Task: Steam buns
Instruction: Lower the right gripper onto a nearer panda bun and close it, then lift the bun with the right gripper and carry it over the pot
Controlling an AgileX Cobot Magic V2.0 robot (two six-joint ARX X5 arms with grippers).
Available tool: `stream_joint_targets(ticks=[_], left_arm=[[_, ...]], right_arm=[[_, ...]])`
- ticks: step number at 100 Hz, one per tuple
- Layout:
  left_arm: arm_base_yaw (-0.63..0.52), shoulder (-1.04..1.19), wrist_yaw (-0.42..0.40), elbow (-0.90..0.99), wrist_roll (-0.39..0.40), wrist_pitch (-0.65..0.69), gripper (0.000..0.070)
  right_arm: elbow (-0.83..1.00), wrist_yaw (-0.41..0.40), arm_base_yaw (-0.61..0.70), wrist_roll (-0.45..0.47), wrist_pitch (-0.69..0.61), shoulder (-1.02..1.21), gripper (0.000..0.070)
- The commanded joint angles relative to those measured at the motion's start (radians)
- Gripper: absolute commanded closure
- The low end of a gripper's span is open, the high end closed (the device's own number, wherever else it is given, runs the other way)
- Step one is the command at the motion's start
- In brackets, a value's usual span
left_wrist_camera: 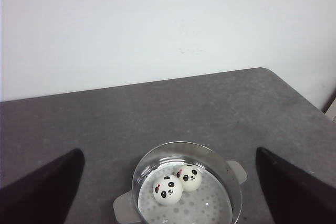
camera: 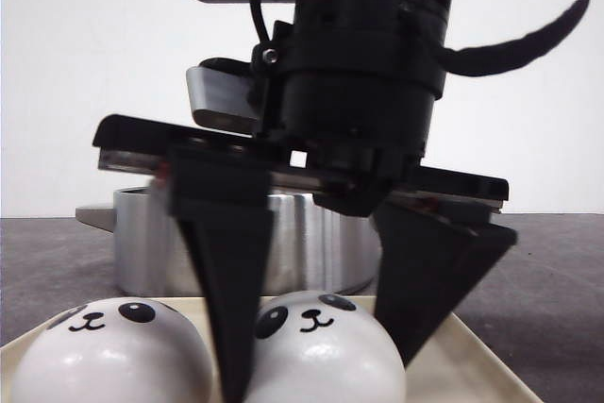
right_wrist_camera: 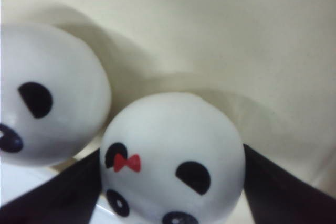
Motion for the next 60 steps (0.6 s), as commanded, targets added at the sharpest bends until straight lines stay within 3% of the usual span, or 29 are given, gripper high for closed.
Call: stream_joint_targets(ticks=[1,2,3,36,60], left_arm=[[-0.008,0.006,-0.005,0.022,0.0,0.005,0.0064],[-0.009,0.006,-0.005,0.022,0.0,0.005,0.0064],[-0.01,0.006,-0.005,0.022,0.0,0.005,0.0064],[-0.011,0.005,-0.005,0.022,0.0,0.004,0.0064],[-0.031,0.012,-0.005,0.022,0.0,0.008,0.0064]], right_arm=[[0.013,0.026,0.011,0.006,0.001,0.02,0.0639],[0.013,0.028,0.011,0.005,0.002,0.02,0.0696],[0.013,0.03,0.011,0.003,0.004,0.02,0.07],[0.159,0.123,0.043,-0.024,-0.091,-0.185,0.0689],[0.426,0.325,0.026,-0.146,-0.097,-0.284,0.0694]])
